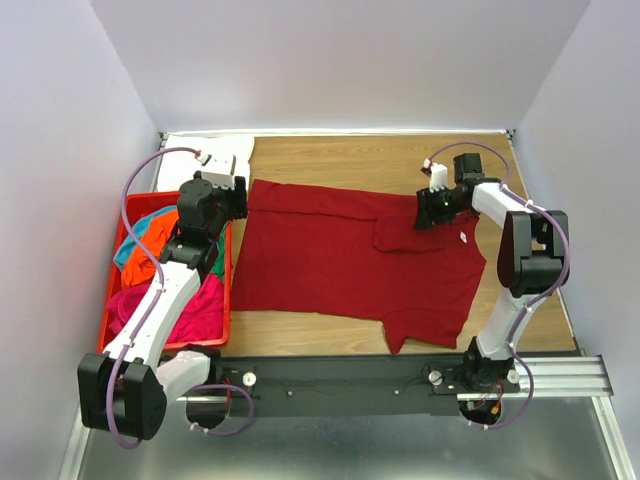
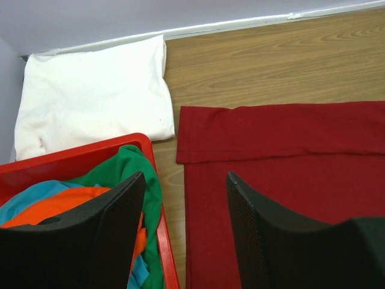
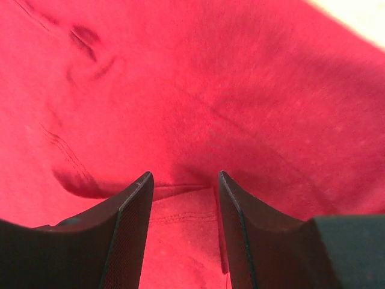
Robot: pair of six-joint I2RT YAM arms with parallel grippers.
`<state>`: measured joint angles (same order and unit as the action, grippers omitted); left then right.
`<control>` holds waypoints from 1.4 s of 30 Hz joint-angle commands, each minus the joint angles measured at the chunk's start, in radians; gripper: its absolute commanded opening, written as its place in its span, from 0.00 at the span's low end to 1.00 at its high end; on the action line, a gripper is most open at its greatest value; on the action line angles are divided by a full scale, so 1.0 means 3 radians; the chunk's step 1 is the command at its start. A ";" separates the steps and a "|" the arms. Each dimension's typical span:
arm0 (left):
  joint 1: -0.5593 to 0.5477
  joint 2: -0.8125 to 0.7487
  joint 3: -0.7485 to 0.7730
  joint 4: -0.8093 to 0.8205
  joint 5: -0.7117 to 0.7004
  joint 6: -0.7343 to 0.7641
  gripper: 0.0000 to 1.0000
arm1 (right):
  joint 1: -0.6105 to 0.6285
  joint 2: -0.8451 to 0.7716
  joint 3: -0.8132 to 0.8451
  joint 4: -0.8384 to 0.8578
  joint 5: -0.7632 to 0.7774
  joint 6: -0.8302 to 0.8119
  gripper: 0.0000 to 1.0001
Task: Fold and stack the t-shirts
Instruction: Fold the tshirt
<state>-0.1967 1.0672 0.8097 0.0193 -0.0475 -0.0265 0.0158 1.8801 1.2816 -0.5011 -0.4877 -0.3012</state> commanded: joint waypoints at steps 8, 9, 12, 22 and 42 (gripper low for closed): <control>-0.0014 0.0012 0.0093 0.0023 0.0102 0.0022 0.64 | 0.0009 -0.0039 -0.0151 -0.0211 0.0025 -0.0331 0.55; -0.0009 0.0012 0.0088 0.0023 0.0097 0.0022 0.64 | 0.0009 -0.0029 -0.0156 -0.0222 0.0035 -0.0331 0.55; -0.0009 0.0007 0.0088 0.0023 0.0092 0.0022 0.64 | 0.0009 0.0012 -0.0161 -0.0252 0.0046 -0.0351 0.54; -0.0009 0.0012 0.0093 0.0023 0.0097 0.0022 0.64 | 0.0009 -0.0116 -0.0232 -0.0339 -0.0041 -0.0402 0.36; -0.0009 -0.0019 0.0083 0.0018 0.0102 0.0017 0.64 | 0.0014 -0.1031 -0.0912 -0.1407 -0.0461 -0.1348 0.32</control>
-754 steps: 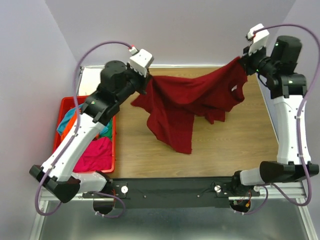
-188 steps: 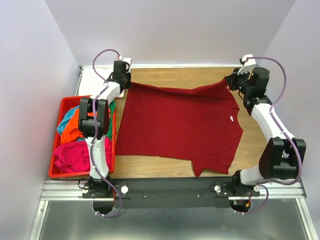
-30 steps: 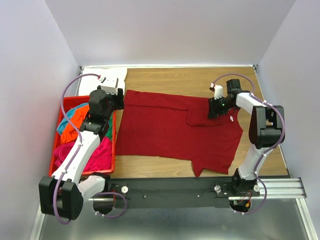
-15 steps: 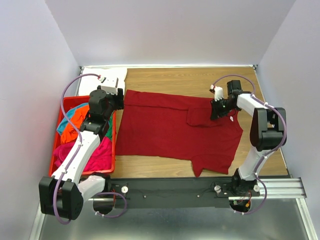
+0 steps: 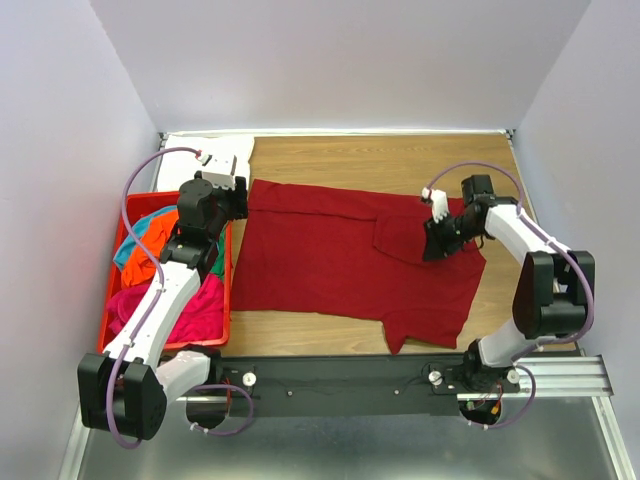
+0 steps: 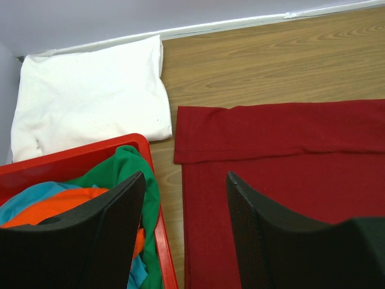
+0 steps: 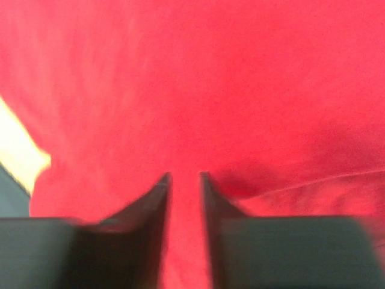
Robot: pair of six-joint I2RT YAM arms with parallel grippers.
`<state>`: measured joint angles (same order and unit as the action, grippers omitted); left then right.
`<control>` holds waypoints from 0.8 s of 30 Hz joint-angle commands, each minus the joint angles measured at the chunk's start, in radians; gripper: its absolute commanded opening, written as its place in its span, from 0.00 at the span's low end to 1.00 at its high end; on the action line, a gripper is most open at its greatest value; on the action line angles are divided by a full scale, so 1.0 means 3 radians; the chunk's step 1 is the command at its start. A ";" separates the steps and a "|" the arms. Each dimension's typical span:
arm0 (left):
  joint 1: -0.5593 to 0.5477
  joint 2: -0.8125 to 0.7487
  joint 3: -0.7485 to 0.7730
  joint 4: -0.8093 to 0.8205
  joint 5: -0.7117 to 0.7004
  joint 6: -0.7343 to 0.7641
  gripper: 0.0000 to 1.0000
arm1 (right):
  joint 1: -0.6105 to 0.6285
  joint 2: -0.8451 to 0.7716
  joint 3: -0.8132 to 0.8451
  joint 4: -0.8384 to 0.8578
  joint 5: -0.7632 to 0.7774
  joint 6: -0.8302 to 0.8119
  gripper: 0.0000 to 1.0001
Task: Fold and stack the t-shirts
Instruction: Fold the tshirt
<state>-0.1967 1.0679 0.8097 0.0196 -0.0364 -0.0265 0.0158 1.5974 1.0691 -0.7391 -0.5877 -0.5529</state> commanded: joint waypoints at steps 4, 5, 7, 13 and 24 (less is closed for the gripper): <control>-0.0004 -0.0052 0.0083 0.0016 0.0060 0.0017 0.64 | 0.0004 -0.0461 -0.0332 -0.0615 0.0108 -0.0530 0.52; -0.0009 -0.0057 0.0083 0.0016 0.0055 0.0017 0.64 | -0.0002 -0.0503 -0.0317 -0.0584 0.0148 -0.0479 0.56; -0.0014 -0.0067 0.0078 0.0016 0.0055 0.0017 0.64 | -0.0027 -0.0559 -0.0230 -0.0390 0.0291 -0.0198 0.57; -0.0009 -0.0083 0.0067 0.0011 0.0060 0.0012 0.64 | -0.0262 -0.0351 -0.0153 0.0872 0.1089 0.1054 0.57; -0.0009 -0.0042 0.0078 0.0027 0.0091 0.0022 0.64 | -0.0375 0.0703 0.0470 0.1605 0.1611 0.1587 0.50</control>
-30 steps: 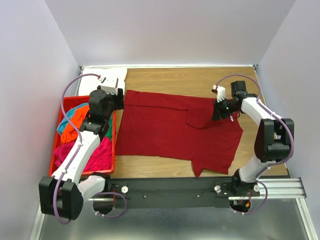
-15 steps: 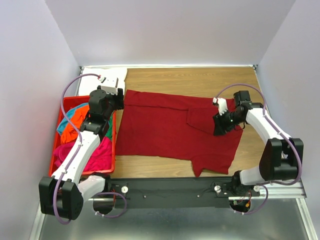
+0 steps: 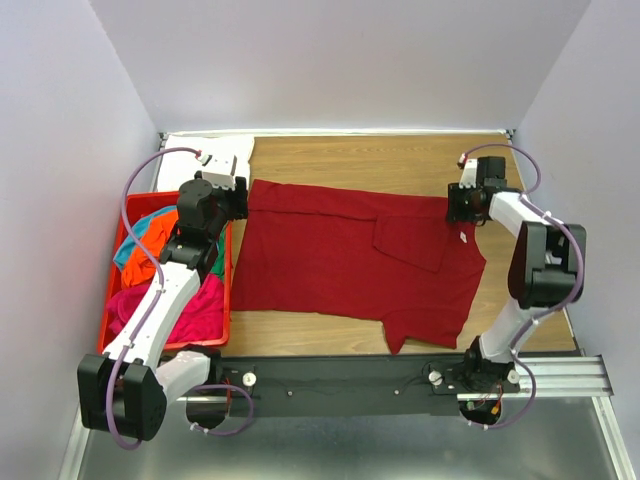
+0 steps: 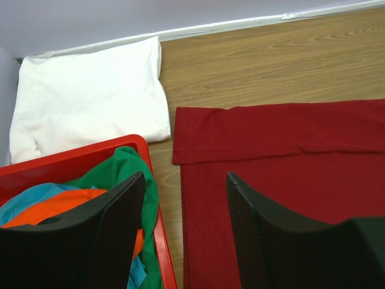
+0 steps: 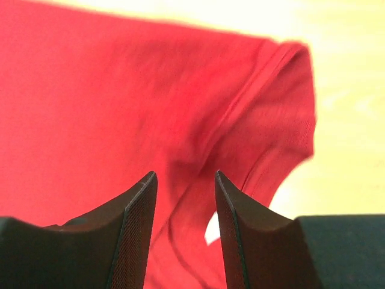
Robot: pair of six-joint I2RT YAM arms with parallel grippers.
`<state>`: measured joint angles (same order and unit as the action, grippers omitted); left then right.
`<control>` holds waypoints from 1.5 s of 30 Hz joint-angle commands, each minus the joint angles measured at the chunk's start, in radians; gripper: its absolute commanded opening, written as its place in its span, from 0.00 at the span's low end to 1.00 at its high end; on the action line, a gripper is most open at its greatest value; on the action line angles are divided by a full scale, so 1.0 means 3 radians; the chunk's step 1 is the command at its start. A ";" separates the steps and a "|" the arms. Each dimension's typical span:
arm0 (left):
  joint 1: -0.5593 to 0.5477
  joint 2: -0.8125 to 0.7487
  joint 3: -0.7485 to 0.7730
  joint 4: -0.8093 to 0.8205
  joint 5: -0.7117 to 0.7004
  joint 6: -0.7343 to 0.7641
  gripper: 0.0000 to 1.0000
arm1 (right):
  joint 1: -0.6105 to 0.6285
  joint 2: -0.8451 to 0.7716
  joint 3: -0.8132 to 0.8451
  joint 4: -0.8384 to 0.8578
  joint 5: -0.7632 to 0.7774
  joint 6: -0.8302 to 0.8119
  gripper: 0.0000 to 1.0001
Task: Fold and stack the t-shirts
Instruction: Fold the tshirt
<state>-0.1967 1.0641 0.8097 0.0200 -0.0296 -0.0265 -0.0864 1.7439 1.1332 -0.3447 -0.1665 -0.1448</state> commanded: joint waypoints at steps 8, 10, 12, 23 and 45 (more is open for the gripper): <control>-0.0009 0.0042 0.0093 0.0015 0.0078 0.0032 0.64 | -0.0126 0.0716 0.0610 0.0295 0.0248 0.0329 0.48; -0.0009 0.0058 0.0093 0.0020 0.0078 0.0032 0.64 | -0.0157 0.0773 0.0635 0.0285 0.0279 0.0339 0.44; -0.0009 0.0068 0.0103 0.0020 0.0083 0.0032 0.64 | -0.0203 0.0839 0.0641 0.0285 0.0269 0.0329 0.38; -0.0009 0.0139 0.0103 0.0015 0.0083 0.0027 0.64 | -0.0244 0.1232 0.0982 0.0285 0.0447 0.0084 0.06; -0.0045 0.0533 0.0118 0.0122 0.0890 -0.0162 0.64 | -0.0213 0.2022 0.2846 0.0106 0.0388 -0.0115 0.54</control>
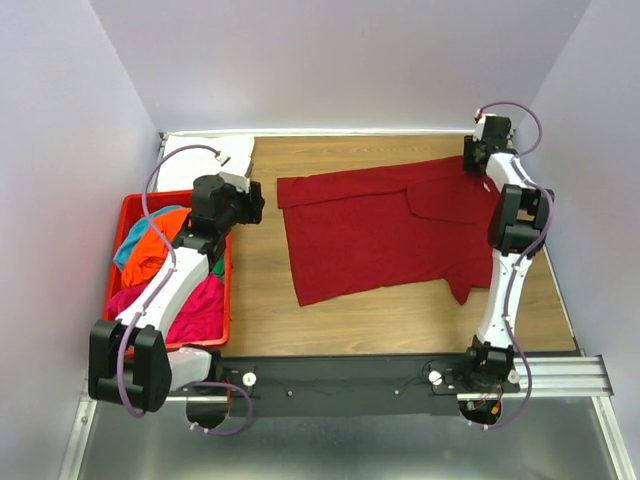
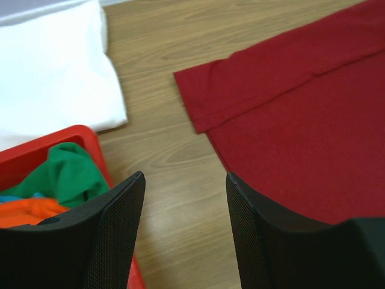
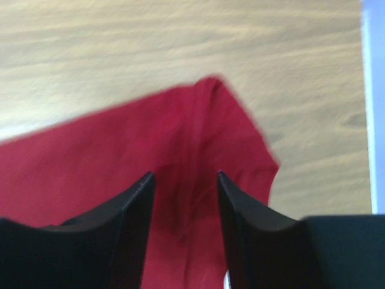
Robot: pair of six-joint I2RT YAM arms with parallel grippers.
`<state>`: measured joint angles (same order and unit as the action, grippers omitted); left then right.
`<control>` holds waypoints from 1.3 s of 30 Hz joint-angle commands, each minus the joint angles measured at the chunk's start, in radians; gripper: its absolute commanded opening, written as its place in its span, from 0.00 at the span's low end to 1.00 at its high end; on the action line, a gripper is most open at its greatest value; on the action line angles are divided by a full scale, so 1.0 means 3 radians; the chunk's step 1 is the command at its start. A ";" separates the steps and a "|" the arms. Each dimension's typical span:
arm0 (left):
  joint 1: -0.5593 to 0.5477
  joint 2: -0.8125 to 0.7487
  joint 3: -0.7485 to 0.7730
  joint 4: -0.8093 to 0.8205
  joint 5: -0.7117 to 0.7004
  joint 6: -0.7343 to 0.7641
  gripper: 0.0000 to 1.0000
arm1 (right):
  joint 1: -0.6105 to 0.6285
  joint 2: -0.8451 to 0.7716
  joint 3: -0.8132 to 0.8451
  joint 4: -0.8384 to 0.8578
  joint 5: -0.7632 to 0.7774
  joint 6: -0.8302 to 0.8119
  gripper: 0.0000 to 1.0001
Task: Fold and stack the t-shirts
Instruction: Fold the tshirt
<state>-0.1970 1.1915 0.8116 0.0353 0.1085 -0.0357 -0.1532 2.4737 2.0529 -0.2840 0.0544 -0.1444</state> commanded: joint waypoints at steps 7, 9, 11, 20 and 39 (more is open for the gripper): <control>-0.0728 -0.0008 0.0225 -0.0301 0.0273 0.0000 0.64 | 0.0101 -0.1484 -0.1473 -0.0102 -0.1009 -0.0530 0.69; -0.0815 -0.0095 0.0235 -0.0398 0.0165 0.0098 0.64 | 0.0178 -0.1720 -0.1951 -0.0107 -0.1263 -0.0648 0.73; -0.0887 -0.0299 0.0164 -0.0430 -0.0039 0.0354 0.64 | 0.0214 -0.2103 -0.2270 -0.0152 -0.1560 -0.0863 0.75; -0.0974 -0.1429 -0.0414 0.0250 -0.0300 0.0717 0.96 | 0.0311 -0.3631 -0.3687 -0.0408 -0.2364 -0.1548 0.85; -0.1700 -0.1563 -0.0706 -0.0864 -0.0592 0.2124 0.98 | 0.0306 -0.5045 -0.4501 -0.0940 -0.2845 -0.2034 1.00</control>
<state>-0.6823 0.7315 0.5774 -0.0990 0.0410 0.5354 -0.0563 0.9501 0.7128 -0.5251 -0.7826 -0.7319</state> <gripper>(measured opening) 0.979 0.996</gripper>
